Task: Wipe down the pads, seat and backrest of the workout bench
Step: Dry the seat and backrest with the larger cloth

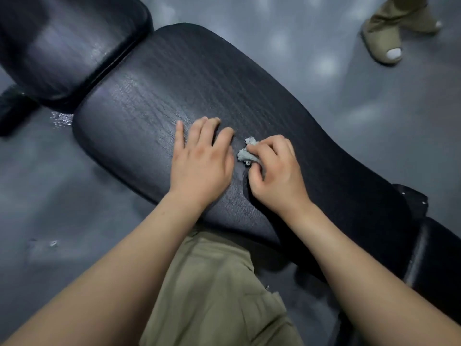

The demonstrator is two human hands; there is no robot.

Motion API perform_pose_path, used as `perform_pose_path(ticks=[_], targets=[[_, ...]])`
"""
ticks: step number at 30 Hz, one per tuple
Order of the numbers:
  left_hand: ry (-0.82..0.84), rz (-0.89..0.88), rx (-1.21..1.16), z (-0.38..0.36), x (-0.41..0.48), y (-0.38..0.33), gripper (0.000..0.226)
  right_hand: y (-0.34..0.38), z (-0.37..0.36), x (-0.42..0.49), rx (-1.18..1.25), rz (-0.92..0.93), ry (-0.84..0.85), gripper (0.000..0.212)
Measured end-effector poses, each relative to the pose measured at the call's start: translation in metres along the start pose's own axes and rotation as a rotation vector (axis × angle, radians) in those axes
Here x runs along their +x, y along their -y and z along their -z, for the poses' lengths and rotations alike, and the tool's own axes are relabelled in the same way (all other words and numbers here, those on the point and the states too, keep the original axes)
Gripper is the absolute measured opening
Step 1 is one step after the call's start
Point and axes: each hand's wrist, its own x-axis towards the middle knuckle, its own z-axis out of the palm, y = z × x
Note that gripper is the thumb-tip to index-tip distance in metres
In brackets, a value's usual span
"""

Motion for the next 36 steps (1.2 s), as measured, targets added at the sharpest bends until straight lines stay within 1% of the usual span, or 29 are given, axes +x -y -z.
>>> perform_pose_path(ticks=[4,8,15,19,25,29,31,33,36], targets=[[-0.018,0.026,-0.021,-0.002,0.001,0.000,0.033,0.002,-0.006,0.017,0.032,0.066,0.052,0.029],[-0.073,0.029,-0.086,-0.001,0.002,0.001,0.030,-0.003,-0.008,0.025,0.055,0.045,0.024,0.030],[-0.067,0.036,-0.042,-0.005,0.004,-0.001,0.031,-0.011,-0.013,0.029,0.121,0.023,-0.031,0.032],[-0.054,0.026,-0.116,-0.002,0.006,0.004,0.033,-0.008,-0.015,0.032,0.086,0.013,-0.042,0.030],[-0.084,0.026,-0.163,-0.003,0.005,0.008,0.033,-0.005,-0.014,0.032,0.130,-0.003,-0.034,0.029],[-0.096,0.004,-0.206,-0.004,0.002,0.007,0.043,-0.005,-0.011,0.026,0.078,0.025,-0.047,0.027],[-0.104,0.017,-0.245,-0.003,0.001,0.011,0.048,0.001,-0.011,0.024,0.034,0.024,-0.014,0.026],[-0.105,0.022,-0.275,-0.001,0.002,0.015,0.053,0.012,-0.010,0.019,0.039,0.024,0.026,0.027],[-0.074,-0.001,-0.303,0.004,0.001,0.014,0.055,0.033,-0.008,-0.007,0.026,0.130,0.108,0.024]])
